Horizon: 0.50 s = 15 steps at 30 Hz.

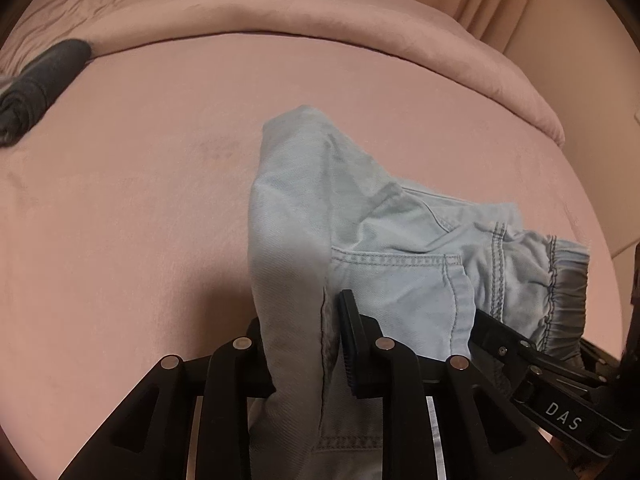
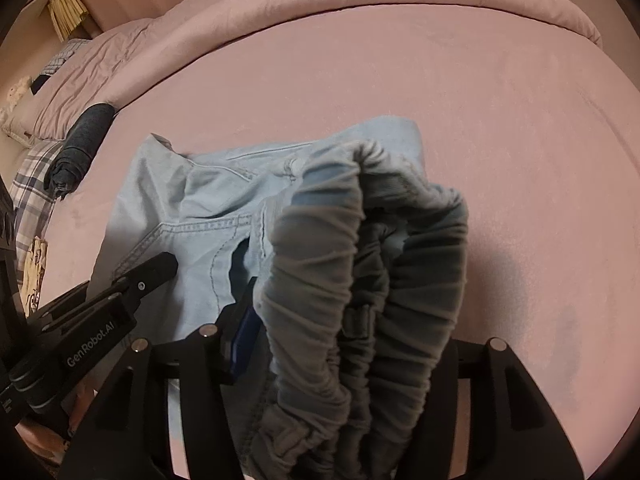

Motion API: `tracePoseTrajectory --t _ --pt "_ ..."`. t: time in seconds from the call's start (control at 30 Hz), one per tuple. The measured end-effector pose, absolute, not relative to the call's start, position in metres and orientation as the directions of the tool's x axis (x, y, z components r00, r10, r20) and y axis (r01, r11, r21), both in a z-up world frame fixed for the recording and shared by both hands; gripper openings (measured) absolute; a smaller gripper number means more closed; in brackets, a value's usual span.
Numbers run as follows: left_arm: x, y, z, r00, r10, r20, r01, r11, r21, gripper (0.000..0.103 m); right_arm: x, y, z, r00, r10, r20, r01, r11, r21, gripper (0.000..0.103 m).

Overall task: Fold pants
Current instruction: 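Lower the folded pants onto the bed and open both grippers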

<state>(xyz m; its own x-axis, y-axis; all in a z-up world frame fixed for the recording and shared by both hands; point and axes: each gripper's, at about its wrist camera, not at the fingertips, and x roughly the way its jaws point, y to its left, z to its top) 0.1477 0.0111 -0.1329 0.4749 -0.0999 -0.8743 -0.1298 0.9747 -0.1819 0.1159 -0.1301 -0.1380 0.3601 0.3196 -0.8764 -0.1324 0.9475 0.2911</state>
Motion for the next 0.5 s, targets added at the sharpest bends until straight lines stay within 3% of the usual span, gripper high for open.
tracePoseTrajectory --t 0.23,0.3,0.4,0.47,0.5 --pt "0.119 0.026 -0.109 0.454 -0.131 -0.882 -0.184 0.954 -0.236 0.035 0.099 -0.134 -0.123 0.383 0.277 -0.881 -0.101 0.961 0.258 0.062" --pt "0.105 0.030 -0.093 0.484 -0.145 -0.863 -0.188 0.946 -0.264 0.056 0.088 -0.139 -0.112 0.405 0.276 -0.872 -0.092 0.961 0.261 0.066" --pt "0.082 0.032 -0.064 0.550 -0.159 -0.820 -0.168 0.941 -0.295 0.076 0.072 -0.146 -0.090 0.447 0.307 -0.840 -0.097 0.950 0.295 0.072" --pt "0.064 0.030 -0.040 0.594 -0.131 -0.794 -0.155 0.950 -0.273 0.084 0.062 -0.149 -0.073 0.477 0.321 -0.818 -0.107 0.945 0.309 0.075" --pt "0.056 0.029 -0.029 0.612 -0.119 -0.782 -0.151 0.953 -0.263 0.090 0.055 -0.151 -0.062 0.497 0.332 -0.802 -0.116 0.941 0.318 0.081"
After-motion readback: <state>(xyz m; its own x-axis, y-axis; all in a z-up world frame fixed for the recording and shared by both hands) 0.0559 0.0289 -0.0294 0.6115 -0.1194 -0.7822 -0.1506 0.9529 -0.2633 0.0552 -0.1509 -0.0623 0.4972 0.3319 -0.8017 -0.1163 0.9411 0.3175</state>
